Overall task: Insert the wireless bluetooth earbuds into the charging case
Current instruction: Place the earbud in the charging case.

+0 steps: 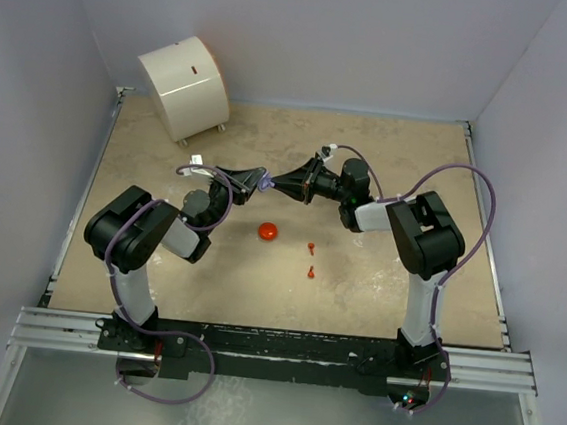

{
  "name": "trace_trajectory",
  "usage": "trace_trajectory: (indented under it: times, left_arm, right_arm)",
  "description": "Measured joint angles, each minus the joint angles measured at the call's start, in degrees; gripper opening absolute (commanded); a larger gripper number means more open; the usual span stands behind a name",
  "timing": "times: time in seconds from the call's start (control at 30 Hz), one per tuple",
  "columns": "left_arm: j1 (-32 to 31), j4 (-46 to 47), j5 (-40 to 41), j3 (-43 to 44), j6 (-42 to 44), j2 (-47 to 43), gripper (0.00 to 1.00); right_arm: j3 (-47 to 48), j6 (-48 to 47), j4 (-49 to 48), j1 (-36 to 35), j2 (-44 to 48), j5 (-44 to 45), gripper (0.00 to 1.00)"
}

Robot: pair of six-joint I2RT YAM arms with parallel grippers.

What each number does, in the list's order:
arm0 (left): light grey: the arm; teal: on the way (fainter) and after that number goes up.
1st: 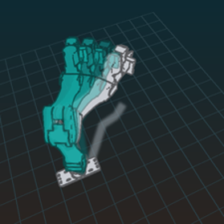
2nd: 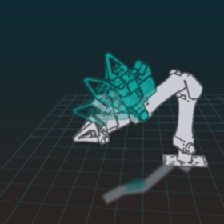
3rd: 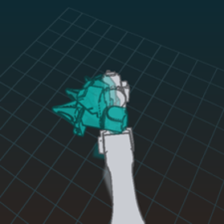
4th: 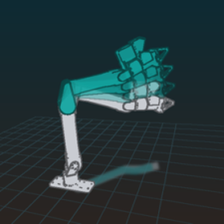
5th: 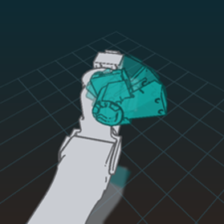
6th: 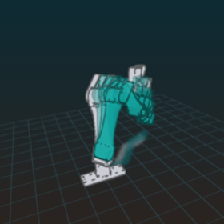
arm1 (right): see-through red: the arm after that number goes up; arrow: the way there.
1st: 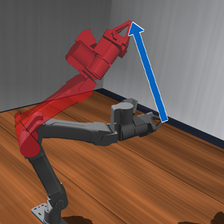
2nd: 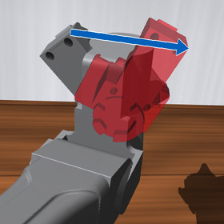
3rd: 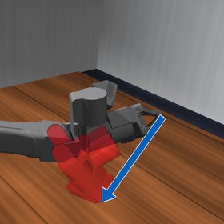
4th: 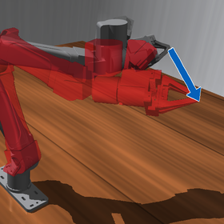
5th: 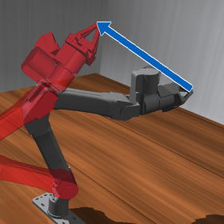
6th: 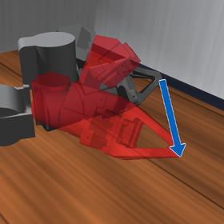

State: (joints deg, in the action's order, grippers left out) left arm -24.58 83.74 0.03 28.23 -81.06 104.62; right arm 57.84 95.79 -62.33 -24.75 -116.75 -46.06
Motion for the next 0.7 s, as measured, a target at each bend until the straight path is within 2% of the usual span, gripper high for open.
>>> trace_trajectory:
  times: [0.17, 0.37, 0.47, 0.6, 0.7]
  left_arm:
    - [0.0, 0.37, 0.0, 0.0, 0.13, 0.0, 0.0]
    - [0.0, 1.09, 0.02, 0.0, -0.11, 0.0, 0.0]
    - [0.0, 1.11, 0.31, 0.0, -0.37, 0.0, 0.0]
    - [0.02, 1.11, 0.59, 0.0, -0.39, -0.07, 0.0]
    - [0.02, 1.11, 0.92, 0.0, -0.5, -0.31, 0.0]
  right_arm:
    - [0.13, -0.22, 0.22, 0.04, -0.02, 0.0, 0.01]
    - [0.66, -0.37, 0.52, 0.07, -0.35, 0.0, 0.13]
    - [1.09, -0.44, 0.68, 0.07, -0.66, -0.04, 0.24]
    - [1.44, -0.79, 1.05, 0.13, -1.36, -0.07, 0.48]
    - [1.51, -1.14, 1.6, 0.33, -1.51, -0.07, 0.56]
